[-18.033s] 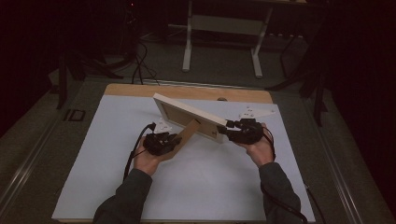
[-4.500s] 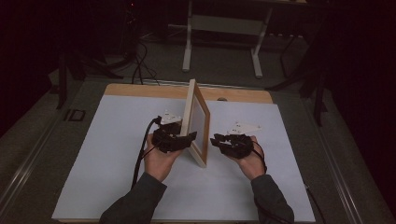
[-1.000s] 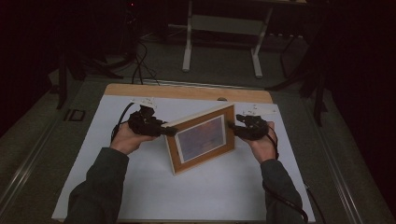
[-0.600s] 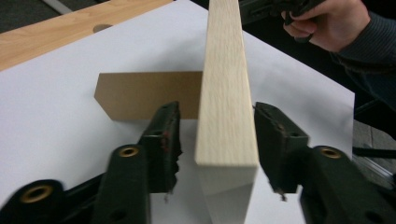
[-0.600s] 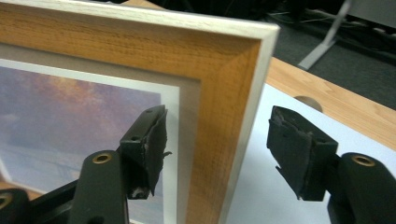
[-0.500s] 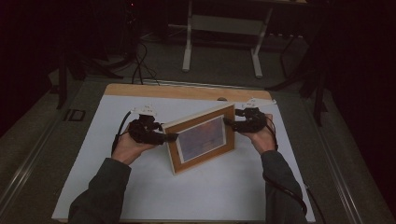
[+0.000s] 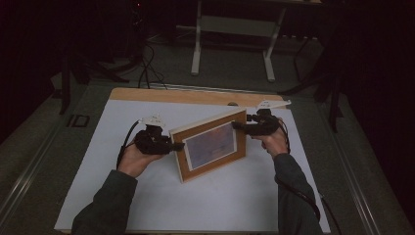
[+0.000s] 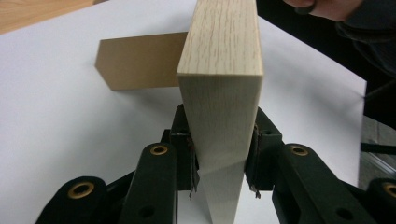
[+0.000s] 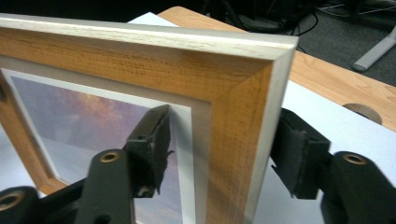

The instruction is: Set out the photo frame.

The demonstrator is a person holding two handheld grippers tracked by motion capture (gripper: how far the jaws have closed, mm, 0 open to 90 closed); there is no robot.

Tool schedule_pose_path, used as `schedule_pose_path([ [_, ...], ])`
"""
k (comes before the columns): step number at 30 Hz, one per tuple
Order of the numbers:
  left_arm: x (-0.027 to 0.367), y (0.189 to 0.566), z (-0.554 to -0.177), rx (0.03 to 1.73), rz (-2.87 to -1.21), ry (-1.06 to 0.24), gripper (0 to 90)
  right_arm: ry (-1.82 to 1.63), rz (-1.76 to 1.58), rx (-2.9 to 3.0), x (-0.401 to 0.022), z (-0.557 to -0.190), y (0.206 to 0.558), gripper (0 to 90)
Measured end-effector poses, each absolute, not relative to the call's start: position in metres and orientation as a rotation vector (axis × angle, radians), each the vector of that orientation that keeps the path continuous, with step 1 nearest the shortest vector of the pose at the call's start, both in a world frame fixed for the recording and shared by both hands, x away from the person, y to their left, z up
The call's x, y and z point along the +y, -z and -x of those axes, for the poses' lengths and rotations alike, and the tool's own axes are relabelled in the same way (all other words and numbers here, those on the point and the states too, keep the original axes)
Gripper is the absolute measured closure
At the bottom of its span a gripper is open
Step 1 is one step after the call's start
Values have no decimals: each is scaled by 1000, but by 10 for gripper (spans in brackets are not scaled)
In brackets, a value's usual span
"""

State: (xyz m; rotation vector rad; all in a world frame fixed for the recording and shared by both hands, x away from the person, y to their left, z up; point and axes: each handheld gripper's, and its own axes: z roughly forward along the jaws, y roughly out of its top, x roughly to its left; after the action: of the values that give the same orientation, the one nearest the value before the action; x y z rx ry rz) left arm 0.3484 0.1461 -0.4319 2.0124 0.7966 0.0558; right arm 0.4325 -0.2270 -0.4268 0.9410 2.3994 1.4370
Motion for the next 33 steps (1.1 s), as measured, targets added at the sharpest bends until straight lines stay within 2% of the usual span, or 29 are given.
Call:
schedule_pose_path([
  [12,159,434,-365,888,-1951,-130,693,-1432,-999,2359,-224,-428,427,535],
  [26,166,437,-381,913,-1905,-202,613,-1393,-1055,2333,-221,-418,426,607],
  [33,168,438,-386,919,-1883,-190,602,-1389,-1102,2297,-220,-410,427,614],
])
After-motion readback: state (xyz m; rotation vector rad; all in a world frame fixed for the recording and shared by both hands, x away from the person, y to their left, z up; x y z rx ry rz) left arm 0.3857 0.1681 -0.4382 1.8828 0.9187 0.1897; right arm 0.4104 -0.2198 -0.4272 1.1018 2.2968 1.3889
